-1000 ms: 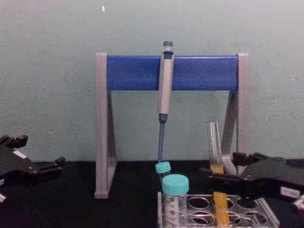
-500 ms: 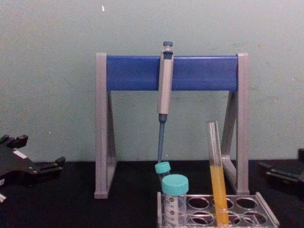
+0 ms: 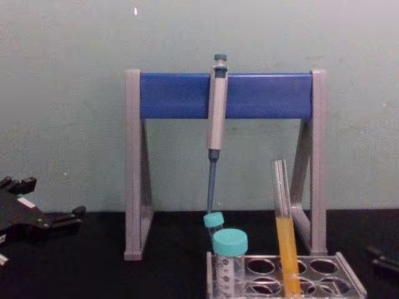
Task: Pick up the test tube from the test tube rack, shake it, then place it back into the test tube rack.
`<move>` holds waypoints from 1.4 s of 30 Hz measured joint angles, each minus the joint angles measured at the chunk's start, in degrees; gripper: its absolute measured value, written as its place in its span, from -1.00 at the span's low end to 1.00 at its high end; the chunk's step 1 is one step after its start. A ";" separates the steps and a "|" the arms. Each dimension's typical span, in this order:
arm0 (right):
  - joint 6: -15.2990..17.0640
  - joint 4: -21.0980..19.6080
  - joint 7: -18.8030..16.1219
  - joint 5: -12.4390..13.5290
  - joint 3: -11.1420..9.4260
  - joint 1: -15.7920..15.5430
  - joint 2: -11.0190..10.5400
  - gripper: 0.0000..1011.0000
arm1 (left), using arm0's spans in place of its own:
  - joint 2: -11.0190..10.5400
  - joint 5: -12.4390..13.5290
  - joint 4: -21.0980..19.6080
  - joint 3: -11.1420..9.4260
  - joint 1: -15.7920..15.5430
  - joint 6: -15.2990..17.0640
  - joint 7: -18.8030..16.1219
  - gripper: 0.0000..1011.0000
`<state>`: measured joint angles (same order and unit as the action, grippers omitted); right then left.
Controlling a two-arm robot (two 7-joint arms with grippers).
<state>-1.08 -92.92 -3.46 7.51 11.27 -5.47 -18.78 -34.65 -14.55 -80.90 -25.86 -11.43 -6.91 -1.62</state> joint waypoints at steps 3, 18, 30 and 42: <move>0.50 1.24 -0.17 -0.54 0.13 0.39 0.54 0.98 | 0.00 0.00 0.00 0.00 0.00 0.00 0.00 0.98; 2.10 3.55 -2.31 -1.60 0.13 1.49 1.92 0.98 | 0.00 0.00 0.00 0.00 0.00 0.00 0.00 0.98; 1.97 3.37 -2.30 -1.46 0.17 1.45 1.77 0.98 | 0.00 0.00 0.00 0.00 0.00 0.00 0.00 0.98; 1.88 3.29 -2.27 -1.35 0.22 1.40 1.71 0.98 | 0.00 0.00 0.00 0.00 0.00 0.00 0.00 0.98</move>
<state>0.80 -89.63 -5.73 6.16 11.49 -4.07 -17.07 -34.65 -14.55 -80.90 -25.86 -11.44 -6.91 -1.62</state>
